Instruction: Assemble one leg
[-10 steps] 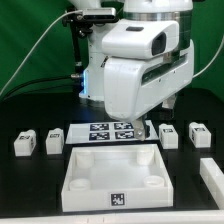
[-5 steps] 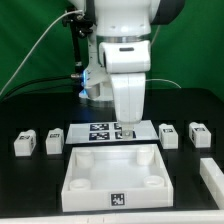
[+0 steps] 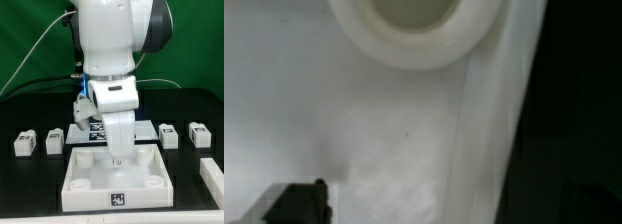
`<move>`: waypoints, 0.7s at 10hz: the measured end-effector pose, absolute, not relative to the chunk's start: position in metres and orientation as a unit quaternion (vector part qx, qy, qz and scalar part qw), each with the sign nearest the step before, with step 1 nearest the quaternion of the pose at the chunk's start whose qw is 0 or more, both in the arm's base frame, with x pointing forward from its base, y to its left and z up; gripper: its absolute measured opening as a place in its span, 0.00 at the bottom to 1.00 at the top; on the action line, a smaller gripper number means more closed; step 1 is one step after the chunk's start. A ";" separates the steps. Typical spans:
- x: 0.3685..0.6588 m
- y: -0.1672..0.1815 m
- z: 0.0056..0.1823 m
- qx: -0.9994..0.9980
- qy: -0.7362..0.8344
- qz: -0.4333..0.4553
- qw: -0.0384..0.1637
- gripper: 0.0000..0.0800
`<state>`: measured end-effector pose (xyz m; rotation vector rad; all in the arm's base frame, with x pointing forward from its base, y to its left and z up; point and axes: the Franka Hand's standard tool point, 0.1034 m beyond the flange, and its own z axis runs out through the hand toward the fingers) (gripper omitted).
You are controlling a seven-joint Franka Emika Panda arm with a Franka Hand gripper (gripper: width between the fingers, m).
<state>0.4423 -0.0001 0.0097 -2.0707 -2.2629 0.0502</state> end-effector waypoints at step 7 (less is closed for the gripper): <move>0.440 -0.001 0.008 -0.704 -0.708 0.024 0.042 0.11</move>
Offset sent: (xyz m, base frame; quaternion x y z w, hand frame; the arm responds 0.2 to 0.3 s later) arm 0.0000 0.0000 0.0000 0.0000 0.0000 0.0000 1.0000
